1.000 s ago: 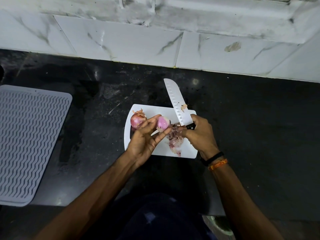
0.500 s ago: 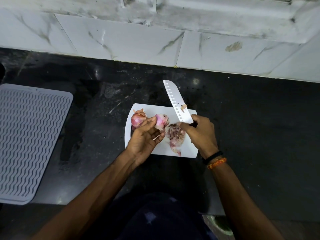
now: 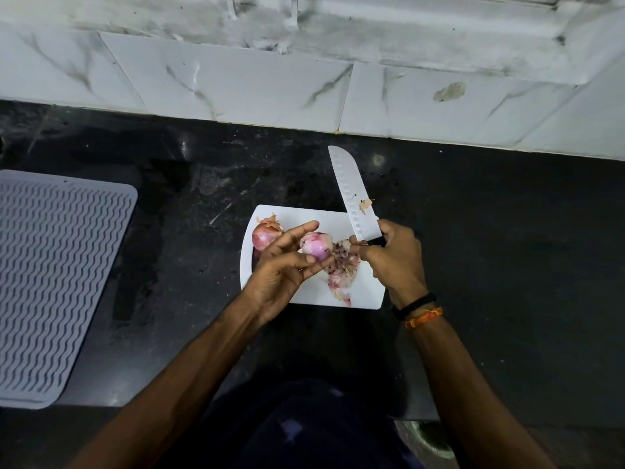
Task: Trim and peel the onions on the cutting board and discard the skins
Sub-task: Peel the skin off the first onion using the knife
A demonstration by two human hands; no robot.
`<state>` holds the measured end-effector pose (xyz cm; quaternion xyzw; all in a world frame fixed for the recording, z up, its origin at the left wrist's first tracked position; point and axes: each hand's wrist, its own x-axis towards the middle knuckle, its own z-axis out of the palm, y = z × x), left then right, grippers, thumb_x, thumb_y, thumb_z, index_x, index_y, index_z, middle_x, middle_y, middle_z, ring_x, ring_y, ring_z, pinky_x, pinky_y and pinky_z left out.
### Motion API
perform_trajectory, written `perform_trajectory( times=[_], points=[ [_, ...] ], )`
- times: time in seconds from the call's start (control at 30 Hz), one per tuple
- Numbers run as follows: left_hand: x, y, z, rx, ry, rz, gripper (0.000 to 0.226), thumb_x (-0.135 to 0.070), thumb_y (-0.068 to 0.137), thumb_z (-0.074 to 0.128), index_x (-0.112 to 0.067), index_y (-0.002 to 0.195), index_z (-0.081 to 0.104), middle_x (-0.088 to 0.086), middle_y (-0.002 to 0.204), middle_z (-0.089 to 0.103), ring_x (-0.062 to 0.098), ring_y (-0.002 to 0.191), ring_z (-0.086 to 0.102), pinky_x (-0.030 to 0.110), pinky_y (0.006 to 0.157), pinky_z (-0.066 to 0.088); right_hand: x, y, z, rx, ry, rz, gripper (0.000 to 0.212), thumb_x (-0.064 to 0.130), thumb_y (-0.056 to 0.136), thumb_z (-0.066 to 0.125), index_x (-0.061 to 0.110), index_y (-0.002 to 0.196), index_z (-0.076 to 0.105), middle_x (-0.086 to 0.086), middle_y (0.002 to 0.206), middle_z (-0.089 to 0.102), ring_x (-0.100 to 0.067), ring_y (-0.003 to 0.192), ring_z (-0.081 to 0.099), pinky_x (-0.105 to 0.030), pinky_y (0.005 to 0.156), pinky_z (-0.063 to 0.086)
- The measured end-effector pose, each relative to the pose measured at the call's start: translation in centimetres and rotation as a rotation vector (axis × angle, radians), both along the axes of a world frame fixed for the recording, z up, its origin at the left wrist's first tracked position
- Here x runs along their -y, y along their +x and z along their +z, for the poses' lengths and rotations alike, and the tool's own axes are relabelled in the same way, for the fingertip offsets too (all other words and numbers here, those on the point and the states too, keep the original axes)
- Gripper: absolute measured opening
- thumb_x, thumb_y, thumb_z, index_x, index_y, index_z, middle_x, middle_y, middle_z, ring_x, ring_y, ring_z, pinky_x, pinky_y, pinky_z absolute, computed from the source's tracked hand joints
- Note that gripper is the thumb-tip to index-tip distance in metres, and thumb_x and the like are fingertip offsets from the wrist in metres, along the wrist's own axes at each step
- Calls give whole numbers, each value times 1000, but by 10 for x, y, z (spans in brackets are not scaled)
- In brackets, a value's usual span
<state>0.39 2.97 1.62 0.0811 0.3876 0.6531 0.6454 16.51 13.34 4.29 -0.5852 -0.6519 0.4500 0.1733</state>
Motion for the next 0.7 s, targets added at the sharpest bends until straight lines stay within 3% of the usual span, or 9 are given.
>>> perform_trajectory(
  times=[0.1, 0.2, 0.3, 0.4, 0.47, 0.6, 0.7],
  points=[
    [0, 1, -2, -47, 46, 8, 59, 15, 65, 64, -1, 122, 64, 24, 126, 59, 49, 129, 49, 50, 104, 48, 1, 1, 3, -4, -3, -17, 39, 17, 76, 76, 22, 113, 70, 7, 104, 73, -15, 90, 70, -39, 73, 61],
    [1, 2, -1, -47, 52, 36, 57, 16, 66, 68, -7, 118, 66, 30, 130, 56, 47, 127, 52, 43, 101, 50, 5, 1, 7, -35, -31, -24, 36, 14, 78, 73, 20, 113, 70, 4, 103, 73, -14, 88, 69, -28, 62, 55],
    [1, 4, -1, -102, 64, 50, 55, 17, 72, 66, -9, 120, 62, 19, 125, 60, 44, 125, 54, 45, 102, 50, 11, 1, 13, -95, -80, -45, 23, 11, 80, 69, 20, 101, 72, 5, 87, 73, -9, 71, 64, -17, 50, 43],
    [0, 8, 1, -192, 50, 66, 57, 15, 72, 71, -9, 122, 60, 9, 123, 64, 38, 116, 61, 56, 100, 49, 20, -1, 16, -170, -118, -64, 6, 19, 84, 66, 18, 87, 71, 2, 76, 71, -5, 55, 57, -20, 47, 39],
    [-1, 9, 3, -250, 17, 82, 59, 10, 70, 74, -12, 123, 60, 5, 122, 66, 33, 109, 65, 57, 98, 50, 28, -3, 17, -190, -122, -62, 16, 28, 91, 63, 16, 86, 71, 0, 76, 72, -4, 51, 55, -20, 47, 39],
    [-4, 12, 3, -332, -20, 117, 64, 2, 63, 81, -17, 122, 65, 4, 126, 66, 29, 108, 67, 46, 90, 55, 43, -6, 16, -127, -30, -32, 26, 35, 97, 57, 17, 82, 69, 5, 67, 68, -3, 51, 56, -21, 52, 43],
    [-6, 12, 3, -368, -11, 142, 63, 4, 63, 81, -13, 121, 64, 8, 124, 66, 27, 105, 68, 38, 83, 56, 49, -8, 16, -119, 8, -17, 23, 33, 97, 57, 14, 90, 69, 8, 74, 69, 1, 55, 60, -15, 53, 45]
  ],
)
